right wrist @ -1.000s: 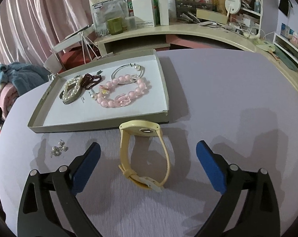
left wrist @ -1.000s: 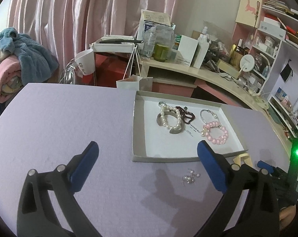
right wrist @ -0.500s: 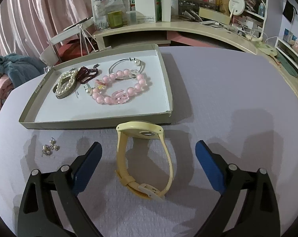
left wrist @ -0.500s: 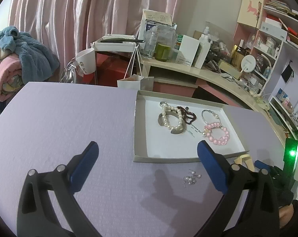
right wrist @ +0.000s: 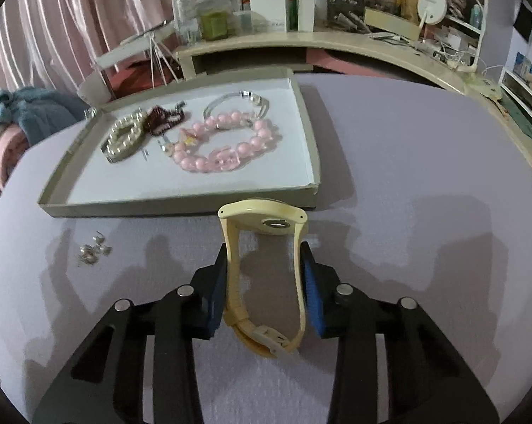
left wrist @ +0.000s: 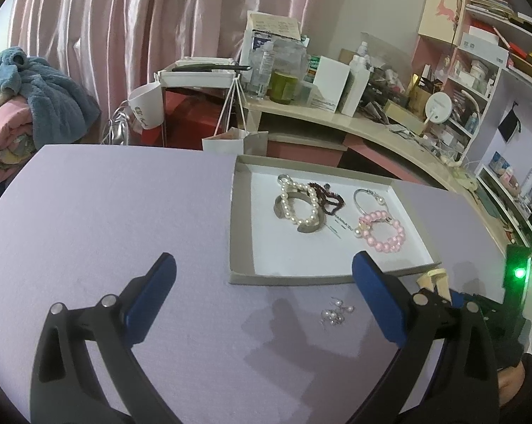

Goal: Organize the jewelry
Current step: 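Grasp the silver earring cluster with the left tool while the right tool holds the watch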

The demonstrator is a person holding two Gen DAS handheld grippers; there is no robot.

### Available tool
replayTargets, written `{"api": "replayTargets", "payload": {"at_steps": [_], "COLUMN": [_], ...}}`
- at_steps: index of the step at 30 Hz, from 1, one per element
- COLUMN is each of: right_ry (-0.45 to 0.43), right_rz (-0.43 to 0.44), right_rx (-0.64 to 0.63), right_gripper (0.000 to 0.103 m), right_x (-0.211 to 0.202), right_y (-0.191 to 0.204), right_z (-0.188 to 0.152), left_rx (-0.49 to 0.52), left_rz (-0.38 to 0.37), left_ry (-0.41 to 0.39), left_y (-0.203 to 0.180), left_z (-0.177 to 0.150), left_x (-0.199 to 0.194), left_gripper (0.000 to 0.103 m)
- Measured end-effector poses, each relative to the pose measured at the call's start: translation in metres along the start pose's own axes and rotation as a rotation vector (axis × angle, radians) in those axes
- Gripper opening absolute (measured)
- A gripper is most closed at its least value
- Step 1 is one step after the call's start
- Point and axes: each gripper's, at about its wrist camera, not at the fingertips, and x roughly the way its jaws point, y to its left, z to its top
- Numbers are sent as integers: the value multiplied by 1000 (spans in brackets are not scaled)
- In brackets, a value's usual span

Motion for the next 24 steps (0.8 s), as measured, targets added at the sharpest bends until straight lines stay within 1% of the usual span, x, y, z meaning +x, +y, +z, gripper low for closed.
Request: {"api": "replayTargets", "payload": {"at_steps": [4,9,13,17,18,19,21,22,24], "right_ry": [-45,-81,-97,-112,-115,-118,-121,-120,-119], "right_rz": [13,19,22,19,19,17,14,12,9], "right_rx": [24,61,83,104,110,115,126,135,148], "right_gripper": [39,39,39,39,39,39,39,39,39], "right_x": [-13,-25,-29,-32,-33,-34,-35,-35,-34], "right_y": [-3,-9,-14,-20,-22,-24,-28,-30,-33], "right_z": [2,8,14,18,19,19,20,21,21], "left_rx": [10,53,125,214,222,228,227,226,227], "left_rz": [-17,-43,-47,-43,-40,-37,-41,-39,-34], "left_ry": [20,64,114,152,155,159,170,178,189], "left_y": [-4,-18,-39,-63,-67,-70,-75,-76,-76], "left_z": [-3,-13,-25,-36,-36,-37,-38,-38,-39], "left_x": [4,16,32,49,52,54,60,64,70], "left_gripper": [100,100,100,99,99,98,90,88,81]}}
